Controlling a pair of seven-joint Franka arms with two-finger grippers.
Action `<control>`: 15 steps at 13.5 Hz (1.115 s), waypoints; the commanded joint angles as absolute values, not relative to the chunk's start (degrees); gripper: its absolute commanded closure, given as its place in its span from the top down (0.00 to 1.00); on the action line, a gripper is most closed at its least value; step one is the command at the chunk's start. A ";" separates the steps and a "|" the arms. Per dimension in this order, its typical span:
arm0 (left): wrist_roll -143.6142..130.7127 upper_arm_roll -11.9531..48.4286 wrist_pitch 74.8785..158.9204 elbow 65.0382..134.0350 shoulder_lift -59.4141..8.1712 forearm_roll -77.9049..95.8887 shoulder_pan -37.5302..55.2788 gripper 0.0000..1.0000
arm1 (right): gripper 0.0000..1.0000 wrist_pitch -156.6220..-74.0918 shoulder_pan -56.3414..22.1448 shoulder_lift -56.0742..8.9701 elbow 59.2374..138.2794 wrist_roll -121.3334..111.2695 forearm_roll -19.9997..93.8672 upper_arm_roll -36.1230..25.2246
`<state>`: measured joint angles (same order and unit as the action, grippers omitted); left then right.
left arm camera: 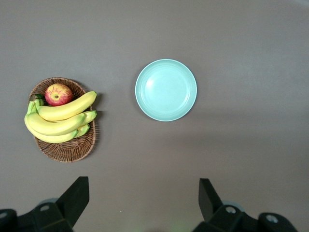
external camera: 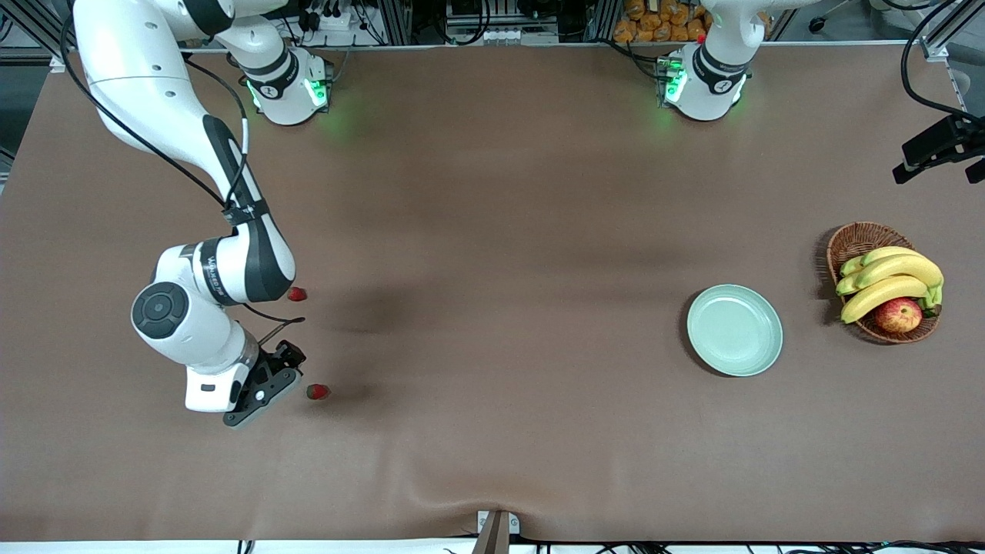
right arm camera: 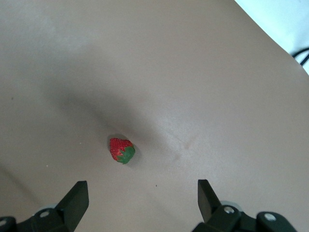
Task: Collect all strawberries into plate
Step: 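Reach the right gripper down to the nearest strawberry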
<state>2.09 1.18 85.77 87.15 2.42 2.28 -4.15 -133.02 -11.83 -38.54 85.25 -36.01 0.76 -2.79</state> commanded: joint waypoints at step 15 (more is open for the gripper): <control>1.58 2.20 88.59 87.28 1.50 3.08 -3.96 1.00 | 1.00 -140.97 -13.71 -47.02 85.87 -55.72 2.46 -2.99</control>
